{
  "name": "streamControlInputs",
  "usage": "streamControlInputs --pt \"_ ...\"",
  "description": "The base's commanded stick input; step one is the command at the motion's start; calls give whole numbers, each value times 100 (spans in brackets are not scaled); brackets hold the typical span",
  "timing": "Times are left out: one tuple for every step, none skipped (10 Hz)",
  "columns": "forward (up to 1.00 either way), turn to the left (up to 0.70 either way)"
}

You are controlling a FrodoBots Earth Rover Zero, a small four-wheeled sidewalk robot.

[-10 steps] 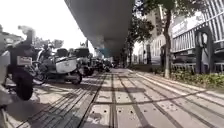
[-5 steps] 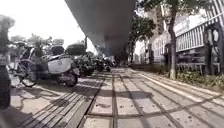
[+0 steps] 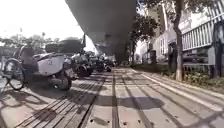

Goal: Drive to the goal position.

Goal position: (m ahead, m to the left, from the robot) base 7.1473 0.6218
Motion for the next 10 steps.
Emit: streamControlInputs --pt "70 0" --pt "70 0" --pt "70 0" --pt "70 0" --pt "70 0" --pt "70 0" --pt "70 0" --pt "70 0" --pt "70 -2" --pt "70 -8"
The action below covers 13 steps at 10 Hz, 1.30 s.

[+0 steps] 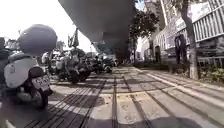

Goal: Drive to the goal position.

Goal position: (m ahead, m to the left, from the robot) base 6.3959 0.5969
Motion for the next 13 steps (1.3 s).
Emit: streamControlInputs --pt "70 -13" --pt "70 -10" --pt "70 -3" --pt "70 0" --pt "70 0" --pt "70 0" --pt "70 0" --pt "70 0" --pt "70 0" --pt "70 0" --pt "70 0" --pt "70 0" --pt "70 0"
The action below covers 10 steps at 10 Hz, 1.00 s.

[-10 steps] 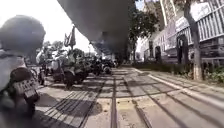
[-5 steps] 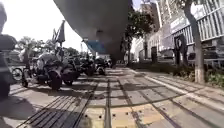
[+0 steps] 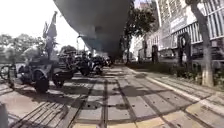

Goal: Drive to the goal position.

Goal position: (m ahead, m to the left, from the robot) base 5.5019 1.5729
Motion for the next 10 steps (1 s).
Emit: streamControlInputs --pt "70 0" --pt "70 0" --pt "70 0" --pt "70 0" --pt "70 0" --pt "70 0" --pt "70 0" --pt "70 0" --pt "70 0" --pt "70 0"
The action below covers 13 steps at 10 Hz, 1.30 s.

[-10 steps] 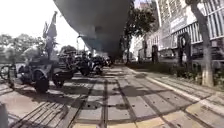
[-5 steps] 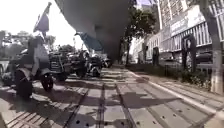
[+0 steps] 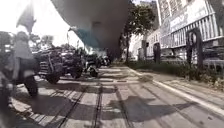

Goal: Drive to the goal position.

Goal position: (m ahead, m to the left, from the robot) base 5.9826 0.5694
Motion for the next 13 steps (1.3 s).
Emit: streamControlInputs --pt "70 0" --pt "70 0" --pt "70 0" --pt "70 0" --pt "70 0" --pt "70 0" --pt "70 0" --pt "70 1" --pt "70 7" --pt "70 14" --pt "70 14" --pt "70 3" --pt "70 0"
